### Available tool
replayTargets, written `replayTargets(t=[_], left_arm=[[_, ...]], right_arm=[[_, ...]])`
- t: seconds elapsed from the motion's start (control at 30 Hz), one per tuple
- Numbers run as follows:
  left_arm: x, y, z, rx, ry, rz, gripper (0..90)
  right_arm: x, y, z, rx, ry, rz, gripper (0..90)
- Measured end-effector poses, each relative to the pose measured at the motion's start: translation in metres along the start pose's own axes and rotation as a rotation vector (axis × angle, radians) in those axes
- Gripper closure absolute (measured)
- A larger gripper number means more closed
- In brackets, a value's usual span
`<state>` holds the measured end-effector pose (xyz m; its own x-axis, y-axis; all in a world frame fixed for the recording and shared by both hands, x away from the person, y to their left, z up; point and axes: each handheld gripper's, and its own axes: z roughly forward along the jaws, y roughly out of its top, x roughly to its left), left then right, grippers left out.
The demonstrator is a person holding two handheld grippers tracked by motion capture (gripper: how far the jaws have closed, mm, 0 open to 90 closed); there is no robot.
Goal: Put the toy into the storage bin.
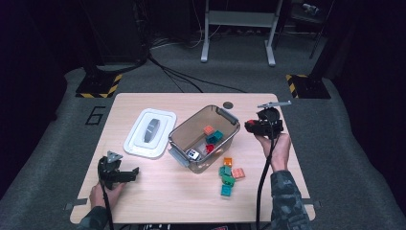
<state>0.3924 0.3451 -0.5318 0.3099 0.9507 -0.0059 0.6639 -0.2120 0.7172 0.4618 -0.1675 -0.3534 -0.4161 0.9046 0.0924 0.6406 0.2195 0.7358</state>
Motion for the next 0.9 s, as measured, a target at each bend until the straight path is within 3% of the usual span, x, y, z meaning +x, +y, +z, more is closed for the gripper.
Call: replayTargets(t=[0.23,0.47,0.5,0.57,0.9], left_arm=[[0.000,0.000,0.000,-0.002,0.001,-0.001,0.0],[0.000,0.000,0.000,-0.002,0.002,-0.001,0.0],[0.000,0.000,0.000,-0.005,0.004,-0.002,0.0],[0.000,0.000,0.000,-0.001,0.001,-0.001,0.0],[0.000,0.000,0.000,0.000,0.001,0.000,0.0]], right_arm=[[0.007,0.015,0.005,-0.019,0.030,-0.025,67.8],[0.017,0.026,0.021,-0.005,0.065,-0.027,67.8],[0.018,0.027,0.025,-0.007,0.070,-0.046,67.8],[0.022,0.029,0.030,0.008,0.074,-0.027,67.8],[0.026,0.025,0.058,0.075,0.098,-0.054,67.7]])
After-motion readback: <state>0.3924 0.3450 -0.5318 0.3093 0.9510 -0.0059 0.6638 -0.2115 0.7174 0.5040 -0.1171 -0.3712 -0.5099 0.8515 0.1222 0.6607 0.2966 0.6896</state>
